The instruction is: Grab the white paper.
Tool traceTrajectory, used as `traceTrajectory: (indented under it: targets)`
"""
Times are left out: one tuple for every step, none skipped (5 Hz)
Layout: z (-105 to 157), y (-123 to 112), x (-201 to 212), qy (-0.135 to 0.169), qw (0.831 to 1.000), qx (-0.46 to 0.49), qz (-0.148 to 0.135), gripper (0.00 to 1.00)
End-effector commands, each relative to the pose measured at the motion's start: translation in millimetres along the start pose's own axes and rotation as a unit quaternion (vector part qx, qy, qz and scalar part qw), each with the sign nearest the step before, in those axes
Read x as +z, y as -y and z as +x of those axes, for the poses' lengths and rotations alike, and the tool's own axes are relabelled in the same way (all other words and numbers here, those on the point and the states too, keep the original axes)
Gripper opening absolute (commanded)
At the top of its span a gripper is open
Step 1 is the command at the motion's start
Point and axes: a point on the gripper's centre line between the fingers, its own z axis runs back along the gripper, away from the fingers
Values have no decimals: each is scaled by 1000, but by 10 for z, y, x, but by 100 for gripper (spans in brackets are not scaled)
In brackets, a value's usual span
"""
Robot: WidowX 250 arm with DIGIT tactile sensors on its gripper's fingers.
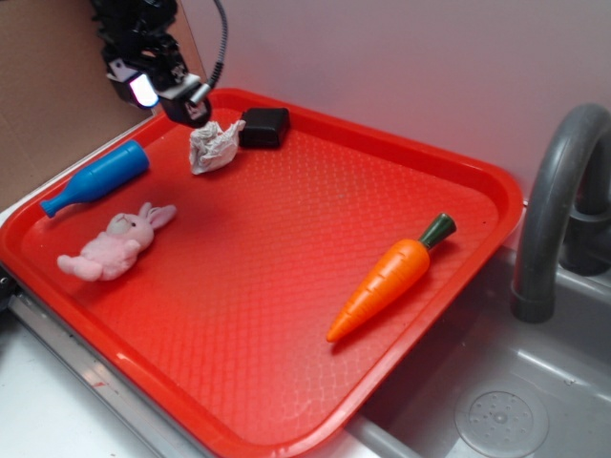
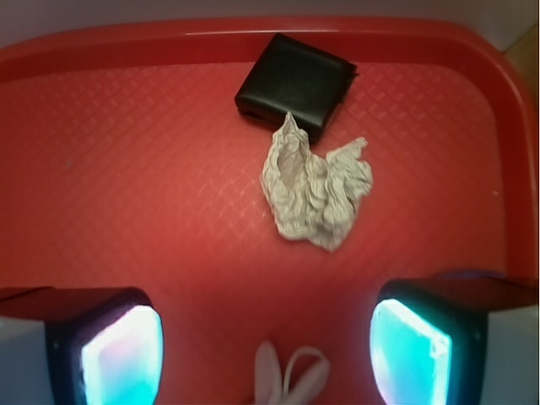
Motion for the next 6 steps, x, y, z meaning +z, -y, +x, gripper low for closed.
traceTrajectory:
  targets:
    - [204,-122,-226,2,1000,15,16,100]
    - [225,-158,-414,-15,999,18,27,100]
    - [267,-148,-588,-30,998,22,44,100]
    - [316,-138,-744,-47,998,20,49,100]
    - [321,-113,-793,-43,997,16,55,0]
    - [276,-67,-684,-42,997,8,57,0]
